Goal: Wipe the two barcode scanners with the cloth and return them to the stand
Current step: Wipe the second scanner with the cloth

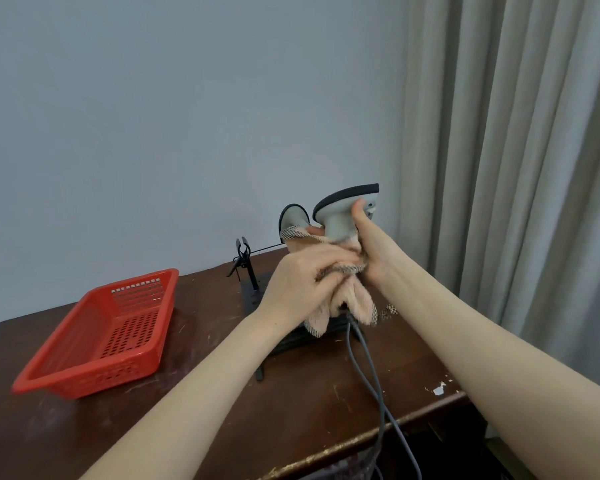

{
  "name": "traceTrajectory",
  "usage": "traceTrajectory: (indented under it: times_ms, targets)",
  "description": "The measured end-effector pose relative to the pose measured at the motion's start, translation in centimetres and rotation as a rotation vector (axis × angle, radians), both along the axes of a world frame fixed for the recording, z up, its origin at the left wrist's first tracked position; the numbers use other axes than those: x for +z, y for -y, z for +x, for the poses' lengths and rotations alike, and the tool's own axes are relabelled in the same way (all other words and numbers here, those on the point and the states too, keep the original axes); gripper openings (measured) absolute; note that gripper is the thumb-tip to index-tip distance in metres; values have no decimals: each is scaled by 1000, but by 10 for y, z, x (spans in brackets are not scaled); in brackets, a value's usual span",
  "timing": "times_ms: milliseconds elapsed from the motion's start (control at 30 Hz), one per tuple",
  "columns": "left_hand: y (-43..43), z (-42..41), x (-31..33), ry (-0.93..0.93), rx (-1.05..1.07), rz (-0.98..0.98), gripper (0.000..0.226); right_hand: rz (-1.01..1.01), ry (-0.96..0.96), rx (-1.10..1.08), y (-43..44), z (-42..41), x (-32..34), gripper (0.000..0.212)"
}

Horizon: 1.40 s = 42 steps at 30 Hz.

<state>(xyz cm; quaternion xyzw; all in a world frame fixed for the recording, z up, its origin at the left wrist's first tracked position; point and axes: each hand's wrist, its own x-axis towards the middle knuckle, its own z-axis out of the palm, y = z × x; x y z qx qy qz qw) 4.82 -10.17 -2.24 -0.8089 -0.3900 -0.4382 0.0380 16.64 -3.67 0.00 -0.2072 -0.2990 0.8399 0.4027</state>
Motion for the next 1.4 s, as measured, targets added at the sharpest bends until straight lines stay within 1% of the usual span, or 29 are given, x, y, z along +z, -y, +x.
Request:
traceTrajectory:
  times_ms: [67,133,200,233,300,333,433,500,533,567,633,667,700,767,833,867,900,933,1000,1033,1067,1100,1167,1200,1233,1267,1333,1367,1400]
  targets:
    - [-9,0,9,45,71,-50,34,10,-34,-1,3,-5,3,73]
    - [-14,1,9,57,102,-120,44,9,-98,-22,3,-9,3,65]
    - [-9,7,3,34,64,-141,43,-38,-166,-26,1,-9,2,53]
    - [-6,7,-1,46,41,-136,41,-47,-167,-25,-1,-7,2,54]
    - [-1,1,-10,80,29,-87,33,-16,-12,-33,-3,-6,-2,74]
    - [2,-3,-13,101,41,-55,29,-11,40,-30,-1,-5,-3,80]
    - [8,-20,-7,209,185,-16,16,-34,-64,-111,-1,-1,-5,76]
    - [4,-31,5,341,349,-74,18,-23,-59,-136,-4,3,-1,72]
    - [0,-36,11,456,430,-145,21,-14,-51,-131,-4,3,2,71]
    - [-6,-43,18,615,476,-247,22,-6,-39,-126,-5,4,3,72]
    - [-12,-50,29,956,436,-495,18,5,2,-112,-5,2,3,74]
    - [-11,-51,34,1053,404,-580,14,1,13,-101,-4,2,2,73]
    - [-12,-53,37,1097,388,-603,10,-11,17,-97,-5,2,2,73]
    - [-12,-50,43,1122,357,-493,2,-29,18,-105,-8,1,-1,72]
    - [-12,-35,47,1088,300,-326,24,-24,6,-95,-7,-2,-1,72]
    - [-10,-22,49,1030,250,-280,33,-6,-18,-79,-6,-4,-2,71]
    - [-8,-11,46,922,196,-256,37,14,-52,-60,-5,-7,-3,68]
    - [-5,0,40,737,143,-249,36,36,-73,-44,-3,-8,-2,64]
    - [-6,10,22,239,155,-228,32,51,-65,-82,1,-6,1,56]
    - [-10,7,14,51,193,-208,40,47,-83,-87,-1,-4,1,53]
    - [-12,4,11,-67,235,-203,48,33,-98,-90,-3,-2,1,51]
    - [-15,-1,11,-132,263,-199,52,44,-123,-86,-4,0,-1,50]
    - [-15,-5,14,-191,229,-119,51,93,-98,-144,-10,-3,-6,50]
    - [-12,-5,16,-205,193,-77,48,135,-92,-122,-14,-5,-8,49]
    - [-9,-6,15,-206,162,-62,46,155,-140,-21,-14,-6,-8,48]
    - [-5,-6,14,-190,145,-74,46,157,-139,40,-14,-7,-8,53]
    - [2,-8,10,-128,138,-136,49,73,7,18,-22,-3,-8,87]
    - [2,-9,9,-106,138,-142,49,28,27,-2,-25,-3,-8,95]
    - [2,-10,9,-100,142,-121,49,20,18,-9,-24,-2,-8,95]
